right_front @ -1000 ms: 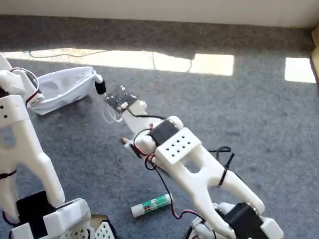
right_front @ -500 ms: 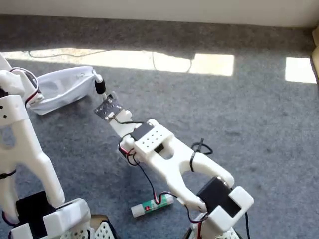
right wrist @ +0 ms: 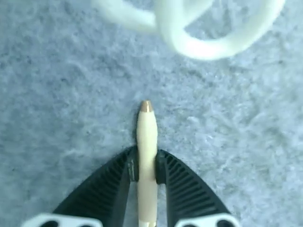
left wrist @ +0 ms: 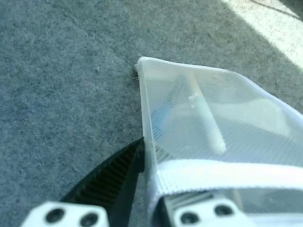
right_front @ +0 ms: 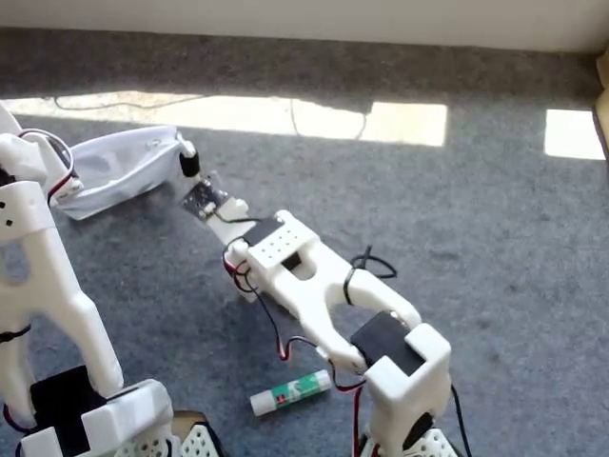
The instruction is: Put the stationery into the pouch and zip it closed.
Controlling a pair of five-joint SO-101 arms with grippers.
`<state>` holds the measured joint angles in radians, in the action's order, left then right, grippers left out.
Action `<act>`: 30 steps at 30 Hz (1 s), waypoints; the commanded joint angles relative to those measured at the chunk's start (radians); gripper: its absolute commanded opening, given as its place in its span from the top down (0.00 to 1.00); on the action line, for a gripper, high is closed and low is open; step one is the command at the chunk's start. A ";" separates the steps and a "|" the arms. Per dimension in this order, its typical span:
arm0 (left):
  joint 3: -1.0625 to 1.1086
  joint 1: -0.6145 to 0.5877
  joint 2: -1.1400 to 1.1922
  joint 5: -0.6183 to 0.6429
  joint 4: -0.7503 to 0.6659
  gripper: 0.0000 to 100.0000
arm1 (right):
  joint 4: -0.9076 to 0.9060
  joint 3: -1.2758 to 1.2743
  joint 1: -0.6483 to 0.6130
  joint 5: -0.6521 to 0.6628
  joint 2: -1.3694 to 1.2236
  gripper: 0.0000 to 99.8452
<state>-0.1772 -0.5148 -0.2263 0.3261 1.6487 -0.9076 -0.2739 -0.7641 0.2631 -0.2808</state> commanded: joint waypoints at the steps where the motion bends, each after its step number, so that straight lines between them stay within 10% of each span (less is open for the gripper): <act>1: -0.022 -0.002 -0.045 0.006 -0.021 0.99 | -0.067 0.024 -0.004 0.051 0.004 1.00; 30: -0.059 0.355 -0.044 0.031 -0.021 0.99 | -0.214 -0.122 0.423 0.048 0.696 1.00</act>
<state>-0.1772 -0.2171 -0.2263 0.3383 1.6487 -1.1239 -0.3966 -0.3759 0.3015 0.3130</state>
